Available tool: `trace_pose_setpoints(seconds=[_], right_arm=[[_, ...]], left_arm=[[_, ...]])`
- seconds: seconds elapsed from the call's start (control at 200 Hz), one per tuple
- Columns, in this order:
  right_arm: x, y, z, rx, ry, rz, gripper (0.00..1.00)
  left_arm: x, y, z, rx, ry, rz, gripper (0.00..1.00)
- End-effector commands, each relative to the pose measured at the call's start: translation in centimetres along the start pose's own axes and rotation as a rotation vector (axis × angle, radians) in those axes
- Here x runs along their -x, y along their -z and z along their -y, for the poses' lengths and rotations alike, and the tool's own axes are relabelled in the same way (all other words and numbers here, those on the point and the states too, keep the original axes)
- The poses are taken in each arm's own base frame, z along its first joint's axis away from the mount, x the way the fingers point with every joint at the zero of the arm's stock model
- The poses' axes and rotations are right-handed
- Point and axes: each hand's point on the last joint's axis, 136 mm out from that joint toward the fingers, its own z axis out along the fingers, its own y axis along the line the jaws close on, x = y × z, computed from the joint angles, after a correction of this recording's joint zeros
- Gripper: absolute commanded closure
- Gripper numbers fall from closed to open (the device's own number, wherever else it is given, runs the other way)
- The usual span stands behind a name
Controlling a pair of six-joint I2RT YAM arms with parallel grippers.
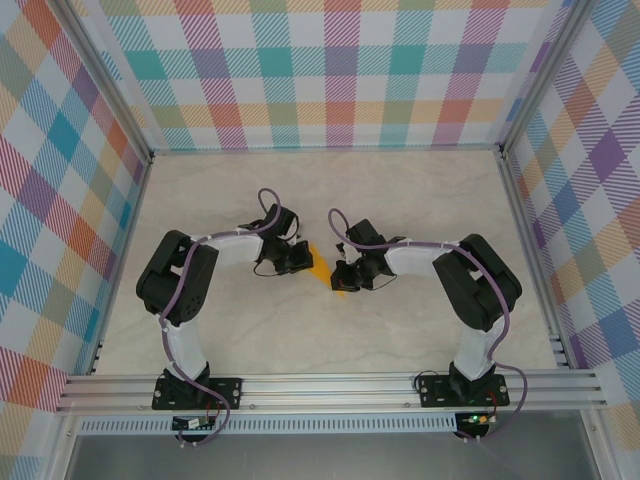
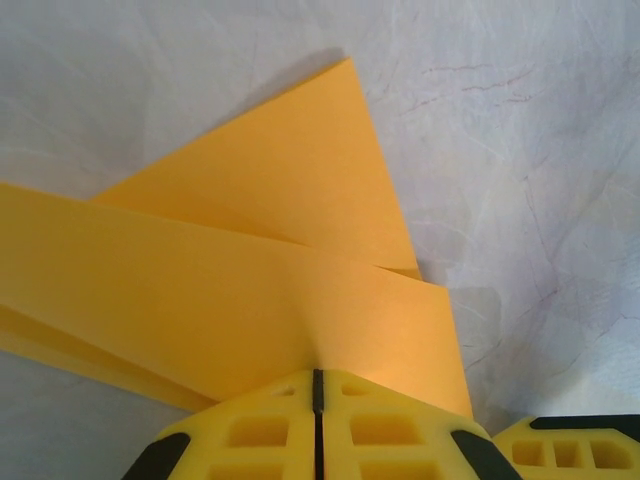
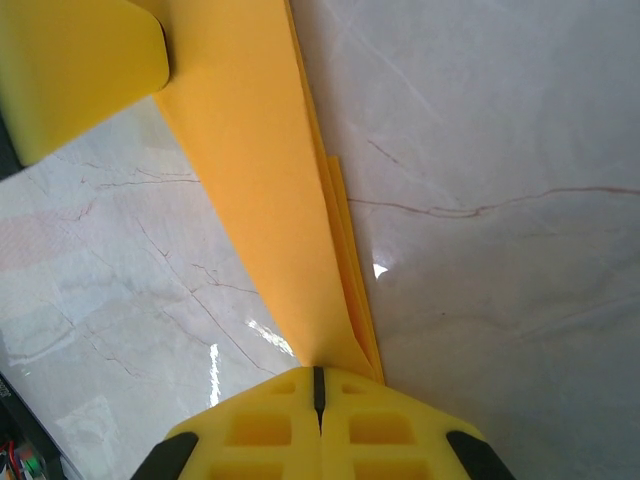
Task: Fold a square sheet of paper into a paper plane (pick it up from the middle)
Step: Fold the wing for the fifth time at the center of the table.
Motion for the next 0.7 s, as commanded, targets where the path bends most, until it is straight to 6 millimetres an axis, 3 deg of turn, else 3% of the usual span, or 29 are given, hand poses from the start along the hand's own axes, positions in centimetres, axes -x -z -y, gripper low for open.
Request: trace_pose_setpoints(seconds=[0.0, 0.305, 0.695], right_arm=[[-5.8, -1.6, 7.0, -0.241, -0.131, -0.169, 0.95], [-5.9, -1.7, 7.3, -0.248, -0.140, -0.174, 0.95], [-6.0, -1.8, 7.4, -0.252, -0.143, -0.178, 0.95]], left_arm=[[2.0, 0.5, -5.8, 0.177, 0.058, 0.059, 0.92], [3.2, 1.6, -8.4, 0.216, 0.131, 0.106, 0.92], [5.5, 3.4, -8.9, 0.233, 0.186, 0.195, 0.92]])
